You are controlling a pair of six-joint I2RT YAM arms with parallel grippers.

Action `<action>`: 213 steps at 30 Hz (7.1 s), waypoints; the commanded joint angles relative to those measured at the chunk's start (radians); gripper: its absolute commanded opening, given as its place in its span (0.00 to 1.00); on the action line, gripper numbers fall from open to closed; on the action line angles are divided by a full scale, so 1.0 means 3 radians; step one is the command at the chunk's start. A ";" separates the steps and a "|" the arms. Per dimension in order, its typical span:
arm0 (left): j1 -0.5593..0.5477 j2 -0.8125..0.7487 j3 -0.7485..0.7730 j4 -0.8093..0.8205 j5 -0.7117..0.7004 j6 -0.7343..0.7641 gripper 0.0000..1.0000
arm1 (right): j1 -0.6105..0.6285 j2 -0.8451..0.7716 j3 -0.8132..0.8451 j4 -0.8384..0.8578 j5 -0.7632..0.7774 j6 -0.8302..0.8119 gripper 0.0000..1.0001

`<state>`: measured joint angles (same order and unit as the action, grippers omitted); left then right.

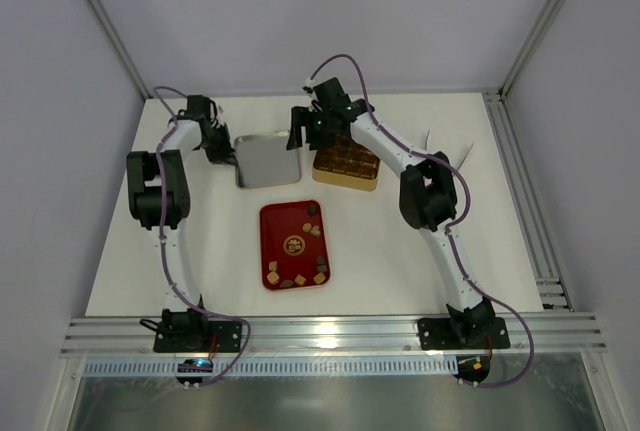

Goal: Pack the chocolate

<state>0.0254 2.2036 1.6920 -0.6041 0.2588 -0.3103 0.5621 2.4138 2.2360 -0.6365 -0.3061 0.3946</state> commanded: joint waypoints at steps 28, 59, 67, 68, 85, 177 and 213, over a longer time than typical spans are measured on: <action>0.0411 -0.0458 -0.0174 -0.0160 0.0922 -0.0172 0.00 | 0.0054 0.0319 0.0278 0.0327 -0.0181 0.0167 0.75; 0.0452 -0.0678 -0.0240 -0.0170 0.1223 -0.0234 0.00 | -0.0012 0.0309 -0.0151 0.1088 -0.0820 0.0878 0.75; 0.0457 -0.0739 -0.0317 -0.0098 0.1331 -0.0275 0.00 | -0.0053 0.0228 -0.0254 0.1594 -0.1229 0.1358 0.65; 0.0452 -0.0744 -0.0332 -0.0093 0.1331 -0.0275 0.00 | -0.0063 0.0192 -0.0315 0.1701 -0.1250 0.1445 0.63; 0.0360 -0.0974 -0.0409 -0.0078 0.1198 -0.0203 0.13 | -0.0135 -0.0135 -0.0601 0.2101 -0.1439 0.1895 0.10; -0.2907 -0.1900 -0.0880 0.1406 -0.2265 0.2426 0.00 | -0.1372 -0.2569 -0.2074 0.0966 -0.1046 0.1763 0.88; -0.1276 0.0365 0.0987 0.2447 0.2798 -0.2675 0.00 | -0.1613 -0.2534 -0.3046 0.1206 -0.0268 0.0858 0.89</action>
<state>-0.3805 2.3039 1.9648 -0.1200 0.9886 -0.9077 0.0650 1.6409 1.3251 -0.3183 -0.3954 0.6819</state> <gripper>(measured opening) 0.101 0.893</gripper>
